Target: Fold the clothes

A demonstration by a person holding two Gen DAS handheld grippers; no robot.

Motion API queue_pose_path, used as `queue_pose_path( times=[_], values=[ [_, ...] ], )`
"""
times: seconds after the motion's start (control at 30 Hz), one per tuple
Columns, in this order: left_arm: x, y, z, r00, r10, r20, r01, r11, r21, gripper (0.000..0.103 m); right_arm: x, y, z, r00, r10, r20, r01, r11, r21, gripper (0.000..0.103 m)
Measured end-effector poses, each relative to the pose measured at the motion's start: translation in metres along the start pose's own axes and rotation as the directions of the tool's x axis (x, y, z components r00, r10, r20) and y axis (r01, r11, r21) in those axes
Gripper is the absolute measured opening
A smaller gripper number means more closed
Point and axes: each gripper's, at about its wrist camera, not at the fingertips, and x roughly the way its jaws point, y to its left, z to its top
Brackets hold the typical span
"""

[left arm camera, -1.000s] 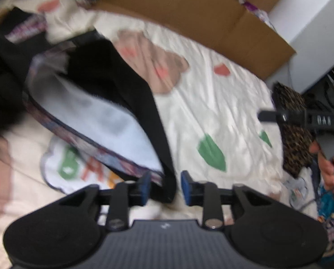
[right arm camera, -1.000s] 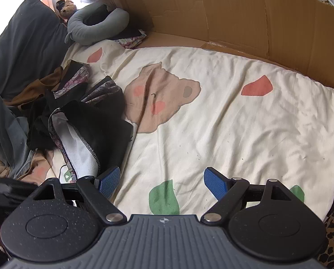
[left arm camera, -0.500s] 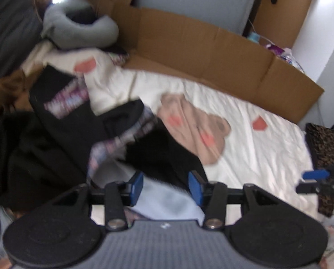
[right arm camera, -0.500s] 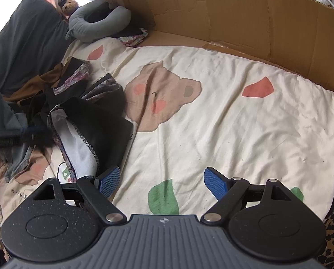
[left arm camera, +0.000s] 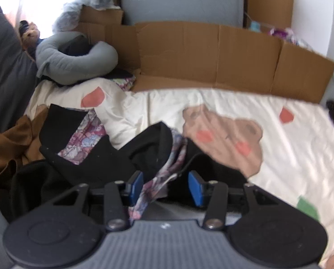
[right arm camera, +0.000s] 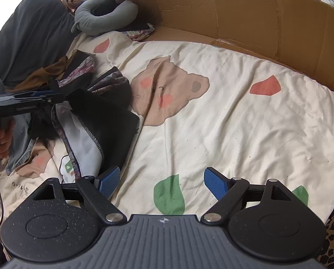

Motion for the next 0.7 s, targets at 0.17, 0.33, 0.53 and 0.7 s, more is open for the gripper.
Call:
queue_pose_path(
  times=[0.17, 0.33, 0.53, 0.7],
  values=[
    [0.014, 0.005, -0.009, 0.999, 0.034, -0.035, -0.034, 0.999, 0.006, 0.018, 0.002, 0.001, -0.002, 1.000, 0.004, -0.010, -0.004, 1.000, -0.003, 0.086],
    [0.010, 0.000, -0.010, 0.999, 0.038, -0.005, -0.038, 0.999, 0.022, 0.001, 0.002, 0.001, -0.002, 1.000, 0.009, -0.011, -0.009, 1.000, -0.005, 0.086],
    [-0.006, -0.023, -0.005, 0.998, -0.005, 0.068, 0.000, 0.997, 0.071, 0.001, 0.002, 0.002, -0.002, 1.000, 0.015, -0.005, -0.015, 1.000, -0.010, 0.086],
    [-0.021, -0.042, 0.003, 0.990, -0.042, 0.136, 0.026, 0.993, 0.116, 0.001, -0.003, 0.003, 0.000, 0.999, 0.045, 0.016, -0.045, 0.999, -0.016, 0.086]
  ],
)
